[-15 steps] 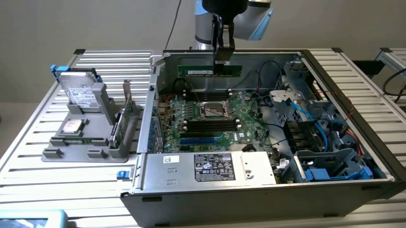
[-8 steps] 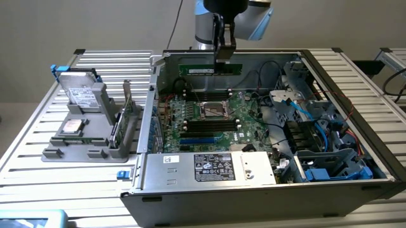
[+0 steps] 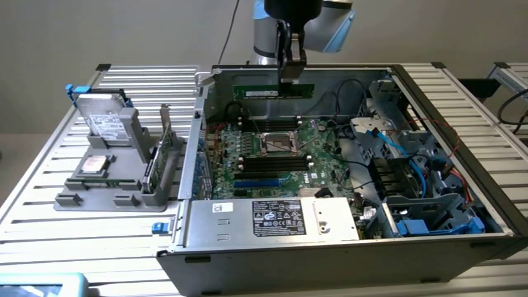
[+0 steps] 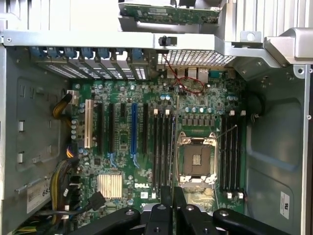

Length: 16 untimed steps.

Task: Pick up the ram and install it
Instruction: 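Pick up the ram and move it above insertion slot, then insert the ram into the slot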

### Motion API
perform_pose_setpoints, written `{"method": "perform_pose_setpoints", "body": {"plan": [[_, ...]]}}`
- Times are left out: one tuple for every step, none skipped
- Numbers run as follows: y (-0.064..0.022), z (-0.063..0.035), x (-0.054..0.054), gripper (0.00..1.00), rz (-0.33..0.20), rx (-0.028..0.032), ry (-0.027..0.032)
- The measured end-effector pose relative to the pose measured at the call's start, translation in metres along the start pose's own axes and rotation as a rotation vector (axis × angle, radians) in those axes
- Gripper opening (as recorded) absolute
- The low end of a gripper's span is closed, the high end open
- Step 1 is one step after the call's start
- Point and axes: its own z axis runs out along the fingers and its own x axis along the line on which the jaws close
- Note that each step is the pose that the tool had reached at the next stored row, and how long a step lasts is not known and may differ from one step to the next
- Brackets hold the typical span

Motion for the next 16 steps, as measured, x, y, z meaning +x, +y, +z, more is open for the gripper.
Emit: {"method": "perform_pose_setpoints", "body": {"plan": [[0.0, 0.001, 0.0, 0.14, -0.001, 0.0, 0.0], [0.0, 0.002, -0.001, 0.14, -0.001, 0.0, 0.0], [0.0, 0.0031, -0.001, 0.14, -0.002, 0.0, 0.0], [0.0, 0.0045, -0.002, 0.14, -0.002, -0.0001, 0.0], [0.0, 0.0062, -0.002, 0.14, -0.003, -0.0003, 0.0001], [-0.0001, 0.0081, -0.002, 0.14, -0.003, -0.0004, 0.0], [0.0, 0.0099, -0.002, 0.14, -0.003, -0.0005, 0.0001], [-0.0001, 0.0117, -0.002, 0.14, -0.003, -0.0006, 0.0], [-0.0001, 0.0134, -0.002, 0.14, -0.003, -0.0007, 0.0001], [-0.0001, 0.0153, -0.003, 0.14, -0.003, -0.0008, 0.0], [0.0, 0.0169, -0.003, 0.14, -0.004, -0.0009, 0.0002], [-0.0001, 0.0187, -0.003, 0.14, -0.004, -0.0009, 0.0002], [-0.0001, 0.0204, -0.003, 0.14, -0.004, -0.0009, 0.0001], [-0.0001, 0.0219, -0.003, 0.14, -0.004, -0.0009, 0.0], [-0.0001, 0.0234, -0.003, 0.14, -0.004, -0.0009, 0.0001], [-0.0001, 0.0248, -0.003, 0.14, -0.004, -0.0009, 0.0]]}}
